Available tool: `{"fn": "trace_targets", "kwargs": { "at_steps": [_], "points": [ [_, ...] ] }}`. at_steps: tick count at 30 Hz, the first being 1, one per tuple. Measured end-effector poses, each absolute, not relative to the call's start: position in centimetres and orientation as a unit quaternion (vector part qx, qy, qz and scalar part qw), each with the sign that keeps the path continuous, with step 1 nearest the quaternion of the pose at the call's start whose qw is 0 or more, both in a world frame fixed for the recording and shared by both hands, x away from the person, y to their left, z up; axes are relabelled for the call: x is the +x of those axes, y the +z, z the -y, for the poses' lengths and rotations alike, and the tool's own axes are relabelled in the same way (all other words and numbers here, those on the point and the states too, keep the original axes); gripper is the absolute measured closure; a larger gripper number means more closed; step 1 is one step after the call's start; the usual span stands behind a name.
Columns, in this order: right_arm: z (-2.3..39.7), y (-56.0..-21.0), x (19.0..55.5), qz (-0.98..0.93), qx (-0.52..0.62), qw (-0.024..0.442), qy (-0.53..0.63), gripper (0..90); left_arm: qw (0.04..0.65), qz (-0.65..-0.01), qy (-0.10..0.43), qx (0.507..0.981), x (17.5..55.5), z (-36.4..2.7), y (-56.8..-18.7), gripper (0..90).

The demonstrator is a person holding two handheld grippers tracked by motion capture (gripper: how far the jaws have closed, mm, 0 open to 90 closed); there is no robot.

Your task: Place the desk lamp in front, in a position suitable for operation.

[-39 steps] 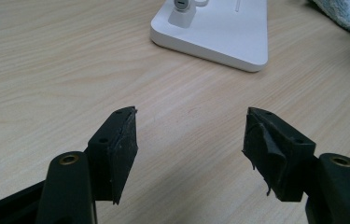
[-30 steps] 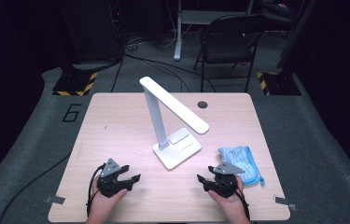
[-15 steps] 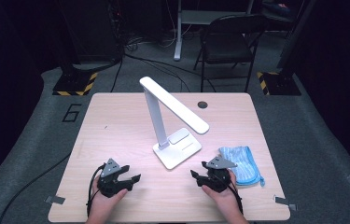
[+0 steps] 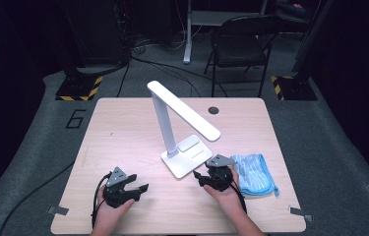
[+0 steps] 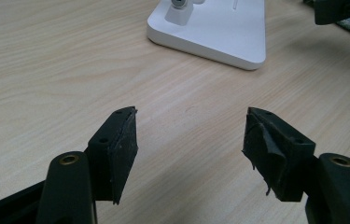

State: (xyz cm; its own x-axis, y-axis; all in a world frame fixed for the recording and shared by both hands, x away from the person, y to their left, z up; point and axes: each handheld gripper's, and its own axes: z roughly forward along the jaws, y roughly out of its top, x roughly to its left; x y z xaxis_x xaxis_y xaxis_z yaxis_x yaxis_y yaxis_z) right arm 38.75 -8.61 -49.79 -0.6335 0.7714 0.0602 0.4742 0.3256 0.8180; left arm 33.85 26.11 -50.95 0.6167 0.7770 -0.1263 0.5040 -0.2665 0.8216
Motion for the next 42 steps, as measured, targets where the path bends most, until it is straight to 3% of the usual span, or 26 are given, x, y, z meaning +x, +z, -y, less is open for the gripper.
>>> {"fn": "trace_targets", "kwargs": {
  "at_steps": [11, 24, 42],
  "points": [
    [9.0, -49.8, 39.4, -0.794, 0.392, 0.171, 0.432, 39.3, 0.458, -0.403, 0.132, 0.782, 35.0, -26.0, -49.8, 39.2],
    [8.6, -49.6, 38.8, -0.792, 0.387, 0.161, 0.444, 39.3, 0.463, -0.381, 0.129, 0.79, 38.8, -23.0, -48.2, 43.9],
    [8.7, -49.3, 38.3, -0.793, 0.381, 0.157, 0.449, 39.2, 0.462, -0.387, 0.129, 0.787, 42.3, -22.1, -47.2, 43.9]
  ]
}}
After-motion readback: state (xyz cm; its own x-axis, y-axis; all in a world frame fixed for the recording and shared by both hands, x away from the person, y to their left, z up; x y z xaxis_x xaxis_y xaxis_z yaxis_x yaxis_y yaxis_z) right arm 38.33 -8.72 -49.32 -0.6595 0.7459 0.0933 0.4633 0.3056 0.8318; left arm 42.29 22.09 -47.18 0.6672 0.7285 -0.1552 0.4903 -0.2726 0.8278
